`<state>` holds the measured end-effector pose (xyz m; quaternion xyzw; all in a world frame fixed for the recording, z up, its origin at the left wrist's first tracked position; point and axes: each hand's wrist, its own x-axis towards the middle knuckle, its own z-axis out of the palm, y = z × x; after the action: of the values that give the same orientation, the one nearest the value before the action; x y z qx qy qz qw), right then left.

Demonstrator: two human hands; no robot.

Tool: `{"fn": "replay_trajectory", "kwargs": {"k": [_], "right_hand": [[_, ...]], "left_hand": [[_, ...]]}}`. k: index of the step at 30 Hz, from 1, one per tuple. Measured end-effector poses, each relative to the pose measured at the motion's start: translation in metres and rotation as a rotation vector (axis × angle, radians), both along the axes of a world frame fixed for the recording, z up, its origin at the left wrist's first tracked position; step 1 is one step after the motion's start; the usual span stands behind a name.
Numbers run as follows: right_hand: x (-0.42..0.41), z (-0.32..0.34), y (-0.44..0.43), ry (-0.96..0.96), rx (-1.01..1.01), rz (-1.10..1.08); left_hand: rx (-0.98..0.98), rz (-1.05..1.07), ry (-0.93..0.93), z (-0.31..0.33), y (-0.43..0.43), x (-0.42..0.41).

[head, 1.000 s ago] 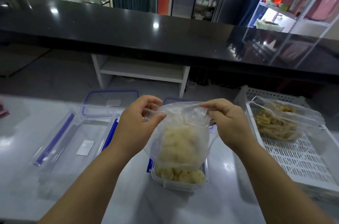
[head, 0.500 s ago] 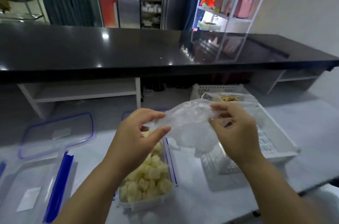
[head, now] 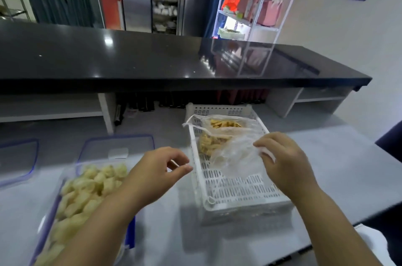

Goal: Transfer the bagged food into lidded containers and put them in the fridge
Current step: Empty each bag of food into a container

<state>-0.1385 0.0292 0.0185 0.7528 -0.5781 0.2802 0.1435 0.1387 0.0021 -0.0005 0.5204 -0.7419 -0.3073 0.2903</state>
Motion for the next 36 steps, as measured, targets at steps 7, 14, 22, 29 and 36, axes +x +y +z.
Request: {"fn": "replay_trajectory", "kwargs": {"k": [7, 14, 22, 29, 36], "right_hand": [[-0.018, -0.004, -0.012, -0.066, 0.898, -0.083], [-0.036, 0.015, -0.033, -0.356, 0.346, -0.092], [-0.044, 0.009, -0.103, -0.295, 0.637, -0.378], [-0.047, -0.008, -0.142, -0.331, 0.866, -0.377], [-0.047, 0.006, -0.155, -0.571, 0.712, -0.268]], "left_hand": [[0.042, 0.036, 0.007, -0.008, -0.011, -0.034], [-0.023, 0.13, 0.055, -0.001, -0.03, -0.054], [-0.184, 0.289, -0.025, 0.021, -0.086, -0.091], [0.205, 0.305, -0.367, 0.009, -0.119, -0.111], [0.168, 0.326, 0.001, 0.011, -0.124, -0.108]]}}
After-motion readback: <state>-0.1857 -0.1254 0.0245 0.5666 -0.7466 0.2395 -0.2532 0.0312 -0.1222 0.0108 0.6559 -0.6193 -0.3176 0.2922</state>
